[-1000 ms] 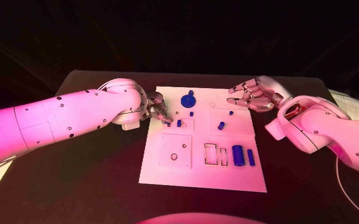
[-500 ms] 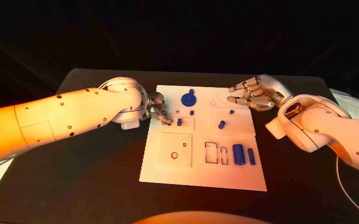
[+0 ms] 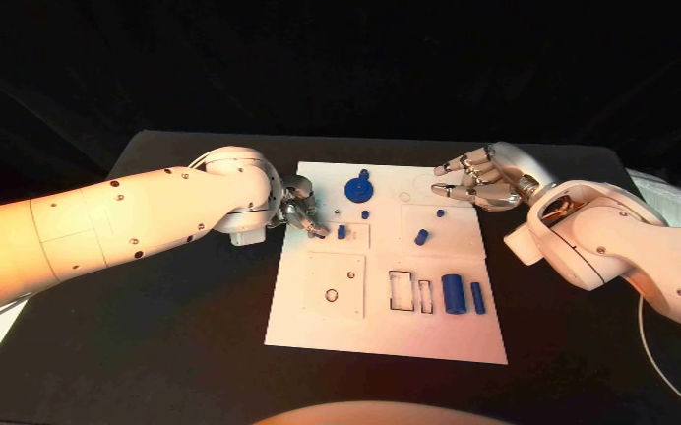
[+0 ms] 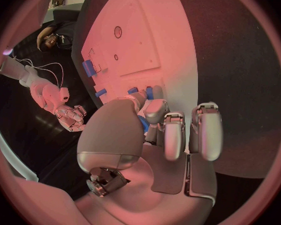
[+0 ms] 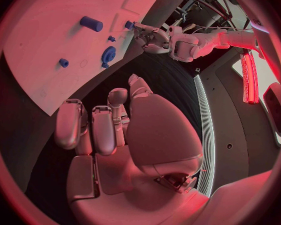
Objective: Assemble the parts on the task board
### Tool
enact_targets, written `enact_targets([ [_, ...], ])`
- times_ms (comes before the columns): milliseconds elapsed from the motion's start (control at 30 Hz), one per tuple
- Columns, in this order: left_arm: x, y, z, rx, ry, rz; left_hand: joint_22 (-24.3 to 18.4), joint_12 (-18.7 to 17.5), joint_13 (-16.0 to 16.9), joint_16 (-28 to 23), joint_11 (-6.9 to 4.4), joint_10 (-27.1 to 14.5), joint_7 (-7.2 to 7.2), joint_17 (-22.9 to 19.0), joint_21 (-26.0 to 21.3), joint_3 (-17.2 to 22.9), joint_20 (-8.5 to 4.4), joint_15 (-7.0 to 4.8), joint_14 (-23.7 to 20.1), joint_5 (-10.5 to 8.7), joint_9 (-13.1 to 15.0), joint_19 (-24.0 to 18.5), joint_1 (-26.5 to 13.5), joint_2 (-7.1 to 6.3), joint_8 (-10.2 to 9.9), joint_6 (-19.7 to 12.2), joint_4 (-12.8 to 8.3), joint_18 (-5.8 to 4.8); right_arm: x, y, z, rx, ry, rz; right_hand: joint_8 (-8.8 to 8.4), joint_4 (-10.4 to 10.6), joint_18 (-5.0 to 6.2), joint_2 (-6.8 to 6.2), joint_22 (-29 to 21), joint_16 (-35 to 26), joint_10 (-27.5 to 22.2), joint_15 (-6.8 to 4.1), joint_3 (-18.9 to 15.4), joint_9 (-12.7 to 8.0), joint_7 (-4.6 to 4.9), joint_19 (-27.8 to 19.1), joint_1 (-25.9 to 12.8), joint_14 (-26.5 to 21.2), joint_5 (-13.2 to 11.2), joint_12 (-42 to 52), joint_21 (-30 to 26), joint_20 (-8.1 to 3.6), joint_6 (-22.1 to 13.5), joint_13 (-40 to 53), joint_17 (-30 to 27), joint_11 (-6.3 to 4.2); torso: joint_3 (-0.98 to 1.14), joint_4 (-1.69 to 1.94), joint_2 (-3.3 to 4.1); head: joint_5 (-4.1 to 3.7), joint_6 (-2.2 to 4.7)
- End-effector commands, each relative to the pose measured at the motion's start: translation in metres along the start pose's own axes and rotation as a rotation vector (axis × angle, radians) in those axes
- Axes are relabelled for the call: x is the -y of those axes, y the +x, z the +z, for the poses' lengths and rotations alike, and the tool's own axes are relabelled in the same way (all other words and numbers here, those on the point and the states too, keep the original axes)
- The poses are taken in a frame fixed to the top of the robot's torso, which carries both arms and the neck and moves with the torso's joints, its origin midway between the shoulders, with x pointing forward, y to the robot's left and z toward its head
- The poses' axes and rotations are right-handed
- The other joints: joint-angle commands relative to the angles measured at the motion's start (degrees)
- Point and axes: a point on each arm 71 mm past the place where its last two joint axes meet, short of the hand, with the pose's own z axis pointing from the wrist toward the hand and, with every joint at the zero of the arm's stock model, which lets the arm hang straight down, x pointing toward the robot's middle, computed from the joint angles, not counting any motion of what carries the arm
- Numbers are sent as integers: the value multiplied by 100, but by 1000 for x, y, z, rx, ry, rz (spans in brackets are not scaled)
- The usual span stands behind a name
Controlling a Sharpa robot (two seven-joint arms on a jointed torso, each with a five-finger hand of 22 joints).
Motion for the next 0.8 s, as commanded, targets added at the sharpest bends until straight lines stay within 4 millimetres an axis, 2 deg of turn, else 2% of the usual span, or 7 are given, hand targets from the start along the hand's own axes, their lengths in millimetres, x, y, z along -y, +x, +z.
enact_targets([
  [33,-2,5,1,-39,-28,28,884,0,-4,17,10,35,-69,1509,-25,470,-48,-39,591,11,10,230,-12,-7,15,99,-427,-5,-2,2,0,-12,-9,-2,18,0,94,37,-5,-39,-16,-10,-33,6,-11,-31,-1,226,26,-27,-21,6,31,-5,-10,-7,4,-3,2,-5,-3],
  [367,0,7,6,-75,-49,27,884,19,11,17,9,63,-76,1509,-30,530,-42,-38,591,11,27,227,-180,-12,37,153,-334,-4,-2,2,-1,-13,-8,-2,18,0,94,37,-5,-39,-16,-10,-33,6,-11,-31,-1,226,26,-27,-21,6,31,-5,-10,-7,0,1,2,-2,-29],
  [800,2,9,10,-106,-61,35,904,90,82,17,-13,135,-105,1509,-22,590,-47,-53,591,13,34,239,-763,52,37,267,-57,-8,-3,2,-2,-16,-8,-2,19,-3,96,40,-14,-44,-18,-11,-38,7,-11,-36,12,225,30,-29,-27,5,32,-9,-15,-8,-6,9,3,-16,-46],
])
